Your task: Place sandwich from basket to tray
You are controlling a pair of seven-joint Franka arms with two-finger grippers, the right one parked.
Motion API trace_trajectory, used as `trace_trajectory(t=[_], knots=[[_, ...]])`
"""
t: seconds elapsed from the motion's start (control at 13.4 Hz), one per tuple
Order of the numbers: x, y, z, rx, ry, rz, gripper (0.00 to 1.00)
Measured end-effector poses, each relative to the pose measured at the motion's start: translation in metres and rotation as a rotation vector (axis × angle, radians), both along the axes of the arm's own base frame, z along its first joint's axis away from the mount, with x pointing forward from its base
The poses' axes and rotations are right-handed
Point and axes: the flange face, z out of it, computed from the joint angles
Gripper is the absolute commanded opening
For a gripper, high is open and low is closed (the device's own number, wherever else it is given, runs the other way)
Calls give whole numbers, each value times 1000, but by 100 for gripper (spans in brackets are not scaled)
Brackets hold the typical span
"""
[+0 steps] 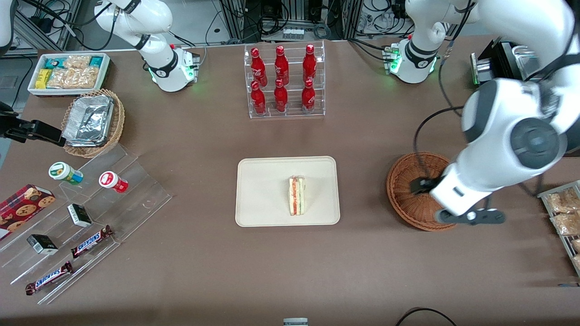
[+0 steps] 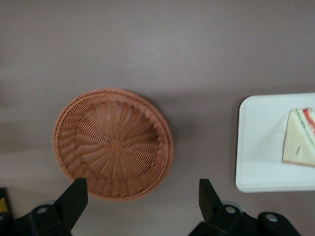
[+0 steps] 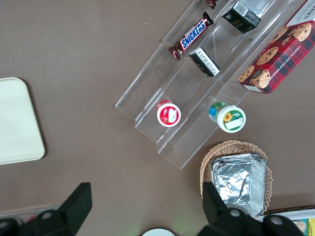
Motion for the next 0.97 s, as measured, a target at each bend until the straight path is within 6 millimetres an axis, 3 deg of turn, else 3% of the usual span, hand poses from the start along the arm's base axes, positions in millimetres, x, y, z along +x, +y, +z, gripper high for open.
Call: trace_trajectory(t=[0.3, 0.6, 0.82, 0.97], knots=[[-37, 10, 39, 9, 12, -2, 100], [-85, 33, 59, 23, 18, 22, 100], [-122, 57, 77, 23, 5, 52, 100], [-133, 82, 88, 17, -7, 69, 100]])
